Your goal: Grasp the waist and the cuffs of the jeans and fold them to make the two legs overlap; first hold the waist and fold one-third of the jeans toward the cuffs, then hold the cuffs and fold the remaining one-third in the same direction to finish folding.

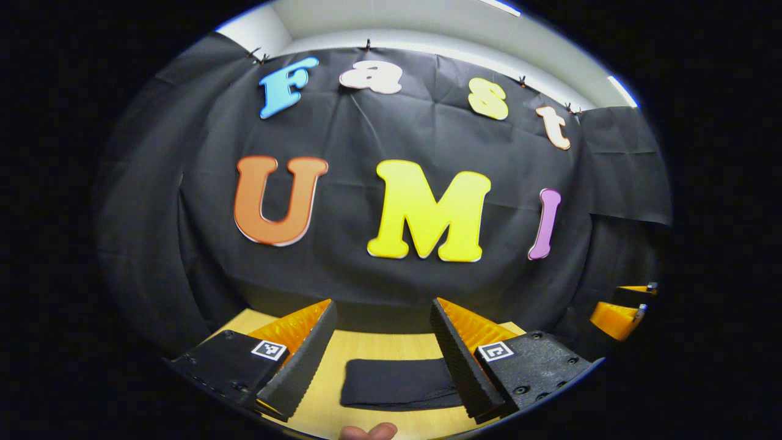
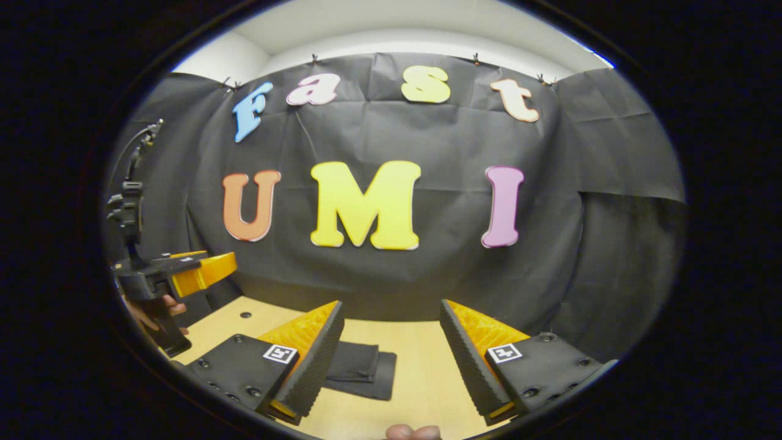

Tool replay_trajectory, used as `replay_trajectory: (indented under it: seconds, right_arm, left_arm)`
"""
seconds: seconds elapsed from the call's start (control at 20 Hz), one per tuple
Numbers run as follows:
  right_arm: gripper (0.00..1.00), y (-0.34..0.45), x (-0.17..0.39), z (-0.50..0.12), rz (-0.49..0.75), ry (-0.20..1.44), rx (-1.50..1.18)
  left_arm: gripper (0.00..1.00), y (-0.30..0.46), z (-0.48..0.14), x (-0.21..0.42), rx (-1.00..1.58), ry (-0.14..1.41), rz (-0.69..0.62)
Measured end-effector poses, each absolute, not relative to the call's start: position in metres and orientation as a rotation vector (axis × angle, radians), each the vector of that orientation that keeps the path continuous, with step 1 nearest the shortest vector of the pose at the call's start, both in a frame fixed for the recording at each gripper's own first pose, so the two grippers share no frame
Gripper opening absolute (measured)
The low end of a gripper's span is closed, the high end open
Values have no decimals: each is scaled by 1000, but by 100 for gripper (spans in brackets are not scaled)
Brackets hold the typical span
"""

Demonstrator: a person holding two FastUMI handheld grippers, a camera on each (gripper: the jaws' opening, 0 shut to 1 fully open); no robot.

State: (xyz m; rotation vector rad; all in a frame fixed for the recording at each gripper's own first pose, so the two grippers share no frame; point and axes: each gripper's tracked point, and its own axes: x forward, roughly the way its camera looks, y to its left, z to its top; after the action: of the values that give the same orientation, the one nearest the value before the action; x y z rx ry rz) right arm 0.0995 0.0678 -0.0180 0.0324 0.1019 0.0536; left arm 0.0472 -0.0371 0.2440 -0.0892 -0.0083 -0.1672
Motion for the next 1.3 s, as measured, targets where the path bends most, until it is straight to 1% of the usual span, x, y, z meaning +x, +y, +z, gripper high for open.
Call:
replay_trajectory:
  seconds: [0.05,0.1,0.2,0.45,0.5,0.55,0.6,0.9,1.15,1.2,1.25,1.3]
  right_arm:
    - [97,74,99,-14,47,73,26]
    - [96,78,96,-10,38,48,15]
    - [95,87,88,-6,28,18,-15]
    - [96,101,69,-20,31,42,1]
    - [97,100,68,-20,25,46,10]
    - [96,102,66,-20,25,50,25]
    - [96,103,66,-18,24,45,32]
    - [96,110,64,-14,58,40,29]
    - [96,120,58,-10,61,29,36]
    - [98,120,57,-11,59,29,37]
    - [97,119,58,-11,57,31,38]
    - [97,119,59,-11,56,31,38]
  left_arm:
    - [100,-25,255,39,-63,-32,-149]
    - [98,-17,258,30,-43,-43,-136]
    - [98,-3,254,12,-44,-44,-110]
    - [98,6,238,-23,-47,-16,-63]
    - [100,9,238,-26,-46,-22,-61]
    - [100,8,236,-29,-50,-20,-65]
    - [98,8,234,-30,-52,-19,-61]
    - [98,18,233,-35,-56,-13,-37]
    - [98,21,235,-35,-57,-24,-38]
    - [100,20,235,-34,-60,-25,-44]
    - [98,19,234,-34,-61,-23,-49]
    - [98,18,233,-33,-61,-20,-54]
